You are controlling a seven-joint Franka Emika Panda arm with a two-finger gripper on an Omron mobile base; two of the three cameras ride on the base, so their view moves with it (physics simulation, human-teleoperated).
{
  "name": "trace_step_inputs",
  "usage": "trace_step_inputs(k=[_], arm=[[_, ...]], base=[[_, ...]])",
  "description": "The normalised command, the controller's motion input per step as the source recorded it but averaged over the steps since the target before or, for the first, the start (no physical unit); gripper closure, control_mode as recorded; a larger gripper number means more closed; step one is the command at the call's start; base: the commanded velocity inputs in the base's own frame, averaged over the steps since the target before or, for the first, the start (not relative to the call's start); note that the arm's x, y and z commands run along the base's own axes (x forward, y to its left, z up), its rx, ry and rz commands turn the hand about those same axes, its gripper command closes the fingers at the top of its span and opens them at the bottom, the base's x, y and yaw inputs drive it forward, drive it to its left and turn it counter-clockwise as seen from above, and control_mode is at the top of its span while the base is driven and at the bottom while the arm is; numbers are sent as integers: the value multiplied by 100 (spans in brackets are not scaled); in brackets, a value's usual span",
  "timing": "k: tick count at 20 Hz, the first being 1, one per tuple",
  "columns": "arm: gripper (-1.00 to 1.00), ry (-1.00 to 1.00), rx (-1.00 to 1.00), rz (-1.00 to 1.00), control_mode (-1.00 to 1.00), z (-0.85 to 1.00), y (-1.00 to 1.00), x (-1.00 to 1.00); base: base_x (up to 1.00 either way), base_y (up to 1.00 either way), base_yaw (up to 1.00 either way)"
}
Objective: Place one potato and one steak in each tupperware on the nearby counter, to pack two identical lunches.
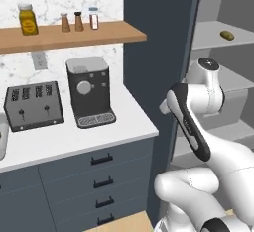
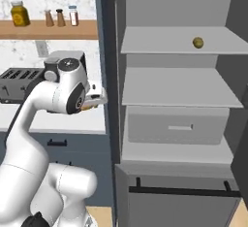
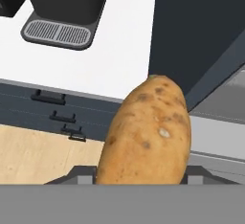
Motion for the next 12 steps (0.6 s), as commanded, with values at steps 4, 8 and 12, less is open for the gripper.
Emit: trace_step_inputs(k=[4,8,12], arm=[[100,0,0,0,100,0,0,0],[100,0,0,0,100,0,0,0],[100,0,0,0,100,0,0,0]], base=[[-2,83,1],[-5,86,0],[0,99,0]])
